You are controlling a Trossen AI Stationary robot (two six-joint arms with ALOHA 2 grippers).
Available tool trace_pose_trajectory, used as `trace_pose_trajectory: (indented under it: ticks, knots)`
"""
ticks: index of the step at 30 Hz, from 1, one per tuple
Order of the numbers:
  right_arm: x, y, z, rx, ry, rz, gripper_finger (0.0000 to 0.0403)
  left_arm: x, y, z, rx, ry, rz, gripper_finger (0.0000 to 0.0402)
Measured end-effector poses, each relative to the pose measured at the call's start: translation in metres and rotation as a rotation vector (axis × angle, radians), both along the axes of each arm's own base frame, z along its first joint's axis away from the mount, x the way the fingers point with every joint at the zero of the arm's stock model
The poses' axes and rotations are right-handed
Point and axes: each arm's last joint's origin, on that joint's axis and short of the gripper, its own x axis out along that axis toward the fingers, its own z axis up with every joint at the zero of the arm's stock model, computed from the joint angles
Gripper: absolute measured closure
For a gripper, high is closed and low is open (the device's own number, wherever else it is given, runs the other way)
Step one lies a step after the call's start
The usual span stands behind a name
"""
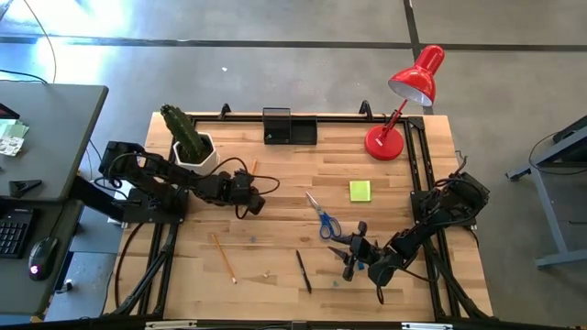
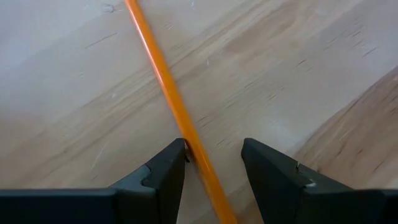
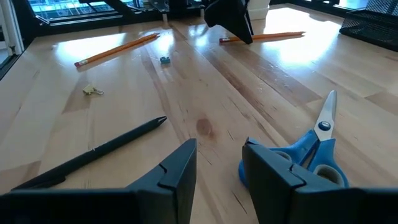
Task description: Pick and place office supplies into organizer
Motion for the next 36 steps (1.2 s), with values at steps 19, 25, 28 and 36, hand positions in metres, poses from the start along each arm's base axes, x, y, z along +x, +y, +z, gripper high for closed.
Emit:
trace_pose_trajectory:
  ticks: [19, 25, 28, 36]
  knots:
    - [-0.001, 0.001, 0.000, 0.013, -0.004, -0.001, 0.0279, 0.011, -0.011, 0.008, -0.037, 0.034, -0.180, 0.0270]
    - [-0.001, 0.001, 0.000, 0.021, -0.002, 0.006, 0.0279, 0.015, -0.012, 0.010, -0.062, 0.027, -0.215, 0.0345]
    - [-0.001, 0.001, 0.000, 0.018, -0.004, 0.002, 0.0279, 0.014, -0.013, 0.010, -0.069, 0.032, -0.217, 0.0383]
    - [-0.001, 0.001, 0.000, 0.026, -0.003, 0.005, 0.0279, 0.014, -0.013, 0.010, -0.078, 0.038, -0.225, 0.0366]
